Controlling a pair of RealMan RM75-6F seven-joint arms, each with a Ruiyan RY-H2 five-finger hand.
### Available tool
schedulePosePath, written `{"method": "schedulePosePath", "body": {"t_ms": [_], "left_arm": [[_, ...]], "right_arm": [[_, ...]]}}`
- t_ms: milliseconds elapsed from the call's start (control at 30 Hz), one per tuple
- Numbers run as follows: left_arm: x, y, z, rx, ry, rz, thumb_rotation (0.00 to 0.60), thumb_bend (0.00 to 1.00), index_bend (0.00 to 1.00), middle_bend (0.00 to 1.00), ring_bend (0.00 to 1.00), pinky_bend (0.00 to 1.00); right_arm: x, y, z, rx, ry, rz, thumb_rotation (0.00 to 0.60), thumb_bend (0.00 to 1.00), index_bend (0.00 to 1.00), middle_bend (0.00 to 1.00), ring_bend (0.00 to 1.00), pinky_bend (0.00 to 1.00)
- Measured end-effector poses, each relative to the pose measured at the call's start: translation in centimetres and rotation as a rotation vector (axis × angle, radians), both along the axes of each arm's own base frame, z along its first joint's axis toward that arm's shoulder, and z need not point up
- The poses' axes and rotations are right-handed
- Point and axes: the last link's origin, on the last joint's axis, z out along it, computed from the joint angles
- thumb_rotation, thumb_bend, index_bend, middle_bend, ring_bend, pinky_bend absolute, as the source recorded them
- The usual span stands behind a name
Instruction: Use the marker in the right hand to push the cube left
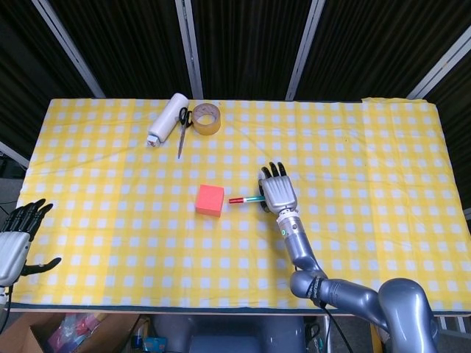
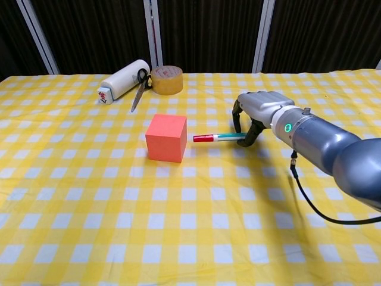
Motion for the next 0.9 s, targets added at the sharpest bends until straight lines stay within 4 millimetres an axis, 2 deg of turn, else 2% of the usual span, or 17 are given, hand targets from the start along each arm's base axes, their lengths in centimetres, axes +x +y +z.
{"method": "schedulePosePath", "body": {"t_ms": [200, 467, 667, 900], "left_arm": [[0.0, 0.0, 0.0, -0.003, 0.002, -0.001, 0.600, 0.00, 0.00, 0.00, 0.00, 0.00], [-0.1, 0.2, 0.0, 0.000, 0.005, 0.001, 0.600, 0.00, 0.00, 0.00, 0.00, 0.00], [0.0, 0.1, 0.1, 0.007, 0.003, -0.008, 0.600, 0.00, 0.00, 0.00, 0.00, 0.00], [-0.1, 0.1, 0.2, 0.011, -0.004, -0.003, 0.600, 0.00, 0.00, 0.00, 0.00, 0.00]], "right_arm": [[-0.6, 0.4, 0.7, -0.023, 0.017, -0.025, 0.600, 0.50, 0.65, 0.18, 0.03, 0.00], [-0.2, 1.5, 1.0, -0.037, 0.021, -0.045, 0.600, 0.50, 0.65, 0.18, 0.03, 0.00], [0.6, 2.3, 0.3, -0.032, 0.017, -0.057, 0.600, 0.50, 0.65, 0.18, 0.03, 0.00], [2.1, 2.1, -1.0, -0.030, 0.001, -0.070, 0.600, 0.50, 0.65, 0.18, 0.03, 0.00]]}}
